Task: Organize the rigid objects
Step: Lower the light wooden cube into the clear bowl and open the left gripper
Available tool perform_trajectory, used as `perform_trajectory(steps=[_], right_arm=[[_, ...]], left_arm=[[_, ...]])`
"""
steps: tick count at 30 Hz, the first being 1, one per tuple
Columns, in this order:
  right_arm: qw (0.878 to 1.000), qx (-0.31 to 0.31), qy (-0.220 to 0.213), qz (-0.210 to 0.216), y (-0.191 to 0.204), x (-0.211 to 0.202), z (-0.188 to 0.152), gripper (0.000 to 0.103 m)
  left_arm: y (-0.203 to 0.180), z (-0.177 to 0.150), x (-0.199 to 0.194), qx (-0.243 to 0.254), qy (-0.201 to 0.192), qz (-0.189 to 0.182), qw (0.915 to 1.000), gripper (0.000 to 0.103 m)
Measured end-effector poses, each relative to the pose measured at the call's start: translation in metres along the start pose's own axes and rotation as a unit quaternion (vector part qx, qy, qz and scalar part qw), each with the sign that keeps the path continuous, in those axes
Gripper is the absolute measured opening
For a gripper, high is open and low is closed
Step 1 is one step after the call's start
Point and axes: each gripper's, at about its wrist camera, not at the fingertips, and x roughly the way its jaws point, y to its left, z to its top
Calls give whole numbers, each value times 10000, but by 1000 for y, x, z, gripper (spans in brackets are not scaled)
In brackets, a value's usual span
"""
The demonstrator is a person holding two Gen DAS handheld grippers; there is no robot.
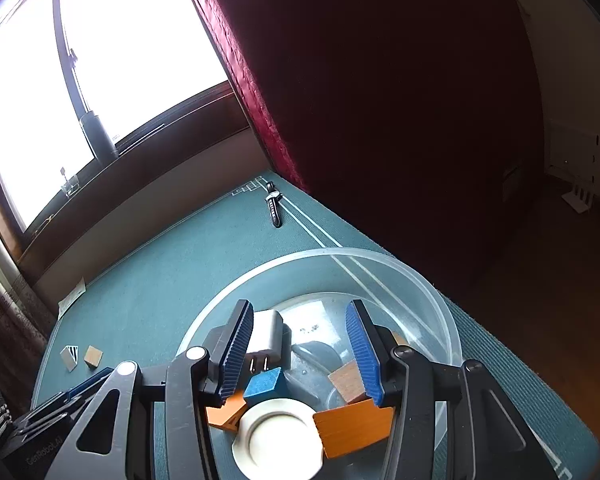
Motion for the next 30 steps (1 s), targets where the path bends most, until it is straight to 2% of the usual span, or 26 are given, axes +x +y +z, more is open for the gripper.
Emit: perform_trajectory(steps=[6, 7, 8, 9, 10, 30], right_arm=[[9999, 123, -17, 32, -7, 0, 1, 51], [9999, 128, -24, 33, -8, -1, 1, 51], [9999, 130, -31, 33, -7, -1, 1, 51], [9999, 131, -39, 35, -7, -2, 1, 51], [9999, 134, -43, 39, -7, -3, 2, 51], [9997, -41, 41, 224, 9, -6, -2, 51]], left_arm=[[-16, 3, 19, 83, 106, -325, 9994, 36], [-17, 3, 20, 67, 117, -387, 9992, 38], [-18, 3, 20, 52, 121, -412, 9991, 46], [-18, 3, 20, 37, 97, -398, 9992, 54], [-17, 2, 19, 30, 69, -369, 9993, 54], [16, 2, 13, -125, 12, 278, 9995, 54]])
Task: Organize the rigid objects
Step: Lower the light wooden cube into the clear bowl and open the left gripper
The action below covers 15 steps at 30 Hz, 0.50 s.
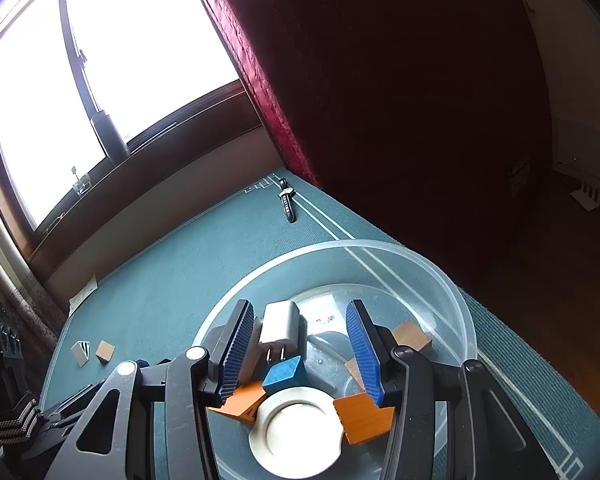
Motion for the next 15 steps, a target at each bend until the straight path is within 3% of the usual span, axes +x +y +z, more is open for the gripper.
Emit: perform_trajectory(steps=[15], right_arm=[[9981, -519, 135, 312, 40, -2, -9, 51]], left_arm=[[52, 1, -17, -428, -190, 629, 9969, 56]])
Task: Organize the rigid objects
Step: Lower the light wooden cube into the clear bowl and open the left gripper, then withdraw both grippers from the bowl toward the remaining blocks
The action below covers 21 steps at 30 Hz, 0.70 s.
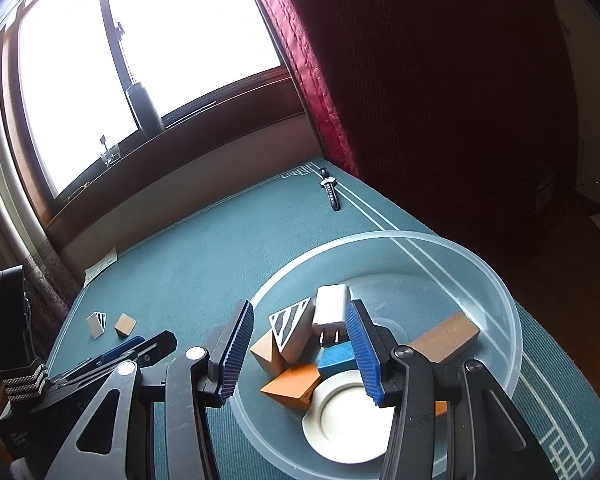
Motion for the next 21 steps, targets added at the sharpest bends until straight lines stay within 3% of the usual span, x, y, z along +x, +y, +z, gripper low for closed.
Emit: perform_trajectory(steps=[8, 12, 21], right_arm=[[9994, -258, 145, 205, 24, 4, -7, 53], [9986, -375, 213, 293, 34, 6, -12, 60], [9967, -629, 335, 394, 55, 8, -20, 68]], left_arm=[[23, 2, -6, -228, -94, 260, 9994, 56], [30, 2, -8, -296, -126, 367, 9988, 64], [47, -1, -10, -389, -152, 642, 9971, 69]])
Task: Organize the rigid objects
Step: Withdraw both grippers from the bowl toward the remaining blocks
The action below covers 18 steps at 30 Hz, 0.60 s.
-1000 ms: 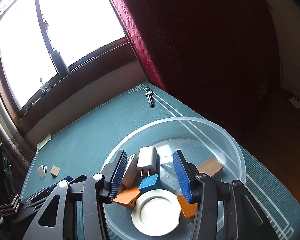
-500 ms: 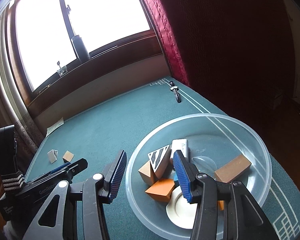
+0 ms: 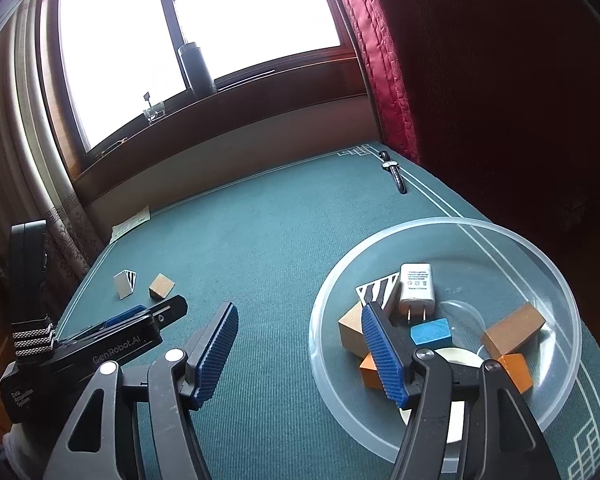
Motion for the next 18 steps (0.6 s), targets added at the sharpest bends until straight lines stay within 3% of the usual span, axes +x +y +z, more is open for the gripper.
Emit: perform_trajectory(steps=[7, 18], right_arm=[[9998, -146, 109, 51, 15, 4, -4, 75], [9983, -413, 367, 174, 37, 15, -12, 76]], left_arm=[[16, -1, -2, -68, -6, 139, 9999, 70], [39, -2, -1, -187, 54, 340, 9992, 70]])
